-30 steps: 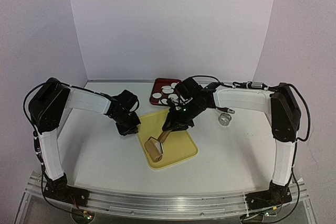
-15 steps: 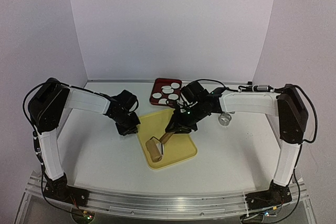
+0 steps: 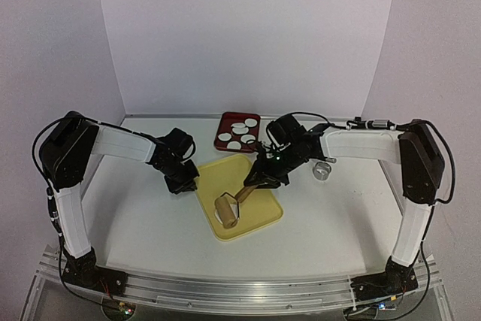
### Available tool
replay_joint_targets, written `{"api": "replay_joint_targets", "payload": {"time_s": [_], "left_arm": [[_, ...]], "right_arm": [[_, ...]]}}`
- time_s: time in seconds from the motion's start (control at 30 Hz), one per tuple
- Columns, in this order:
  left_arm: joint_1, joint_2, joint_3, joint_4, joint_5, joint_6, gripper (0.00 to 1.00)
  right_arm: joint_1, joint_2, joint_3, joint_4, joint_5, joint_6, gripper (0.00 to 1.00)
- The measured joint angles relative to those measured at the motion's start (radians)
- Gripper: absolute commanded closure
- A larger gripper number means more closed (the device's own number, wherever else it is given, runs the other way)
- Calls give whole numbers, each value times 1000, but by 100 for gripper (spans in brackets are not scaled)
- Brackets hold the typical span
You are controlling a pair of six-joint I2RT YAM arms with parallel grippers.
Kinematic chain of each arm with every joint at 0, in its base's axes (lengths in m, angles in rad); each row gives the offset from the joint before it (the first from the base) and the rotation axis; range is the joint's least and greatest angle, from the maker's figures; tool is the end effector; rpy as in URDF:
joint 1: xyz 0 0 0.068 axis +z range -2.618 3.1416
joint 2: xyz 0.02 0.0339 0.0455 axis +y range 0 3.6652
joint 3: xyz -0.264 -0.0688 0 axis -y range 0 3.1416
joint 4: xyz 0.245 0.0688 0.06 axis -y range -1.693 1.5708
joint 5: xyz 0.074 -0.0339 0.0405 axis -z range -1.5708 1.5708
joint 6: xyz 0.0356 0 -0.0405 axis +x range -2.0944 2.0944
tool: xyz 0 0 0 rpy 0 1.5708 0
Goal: Roll out the dumpling wrappers from the dough
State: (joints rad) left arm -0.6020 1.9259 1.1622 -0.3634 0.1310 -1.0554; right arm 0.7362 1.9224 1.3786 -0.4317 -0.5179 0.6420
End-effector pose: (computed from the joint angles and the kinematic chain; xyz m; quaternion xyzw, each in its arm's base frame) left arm 0.3082 -0.2174 0.1362 -0.2048 0.9517 -0.2050 0.1013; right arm 0.2923 0.2887 0.1991 -0.1185 0.9196 0.3692 0.0631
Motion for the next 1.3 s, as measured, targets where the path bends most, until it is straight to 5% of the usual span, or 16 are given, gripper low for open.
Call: {"api": "replay_joint_targets", "payload": {"time_s": [1.3], "left_arm": [[7,0,0,0,8,7,100]], "right_arm": [[-65,-16,-28,-29,-1,-17,100]]}}
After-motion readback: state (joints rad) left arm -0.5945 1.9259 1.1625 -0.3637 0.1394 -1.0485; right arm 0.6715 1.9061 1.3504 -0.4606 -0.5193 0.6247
